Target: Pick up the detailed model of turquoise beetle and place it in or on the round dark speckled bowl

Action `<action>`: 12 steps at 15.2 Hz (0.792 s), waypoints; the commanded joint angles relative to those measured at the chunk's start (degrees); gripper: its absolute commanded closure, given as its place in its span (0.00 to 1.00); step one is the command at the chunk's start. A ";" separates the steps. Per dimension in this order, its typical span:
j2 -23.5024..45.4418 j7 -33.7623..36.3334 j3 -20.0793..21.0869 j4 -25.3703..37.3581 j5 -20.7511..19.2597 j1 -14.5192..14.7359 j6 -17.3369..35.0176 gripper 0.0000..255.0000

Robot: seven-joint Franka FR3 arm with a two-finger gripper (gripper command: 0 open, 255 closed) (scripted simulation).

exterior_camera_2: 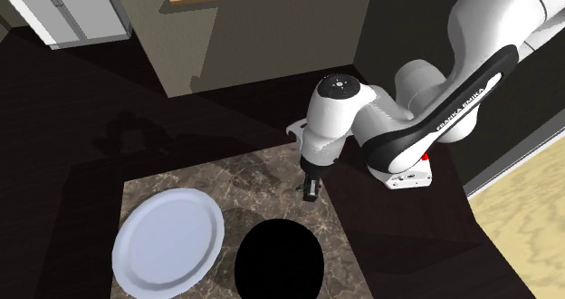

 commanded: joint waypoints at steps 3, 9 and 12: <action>-3.22 0.31 -0.71 1.31 -0.67 -0.08 -4.55 1.00; -7.36 0.75 -1.85 3.71 -1.77 -0.29 -11.06 1.00; -9.04 0.96 -2.41 5.11 -2.33 -0.43 -14.13 1.00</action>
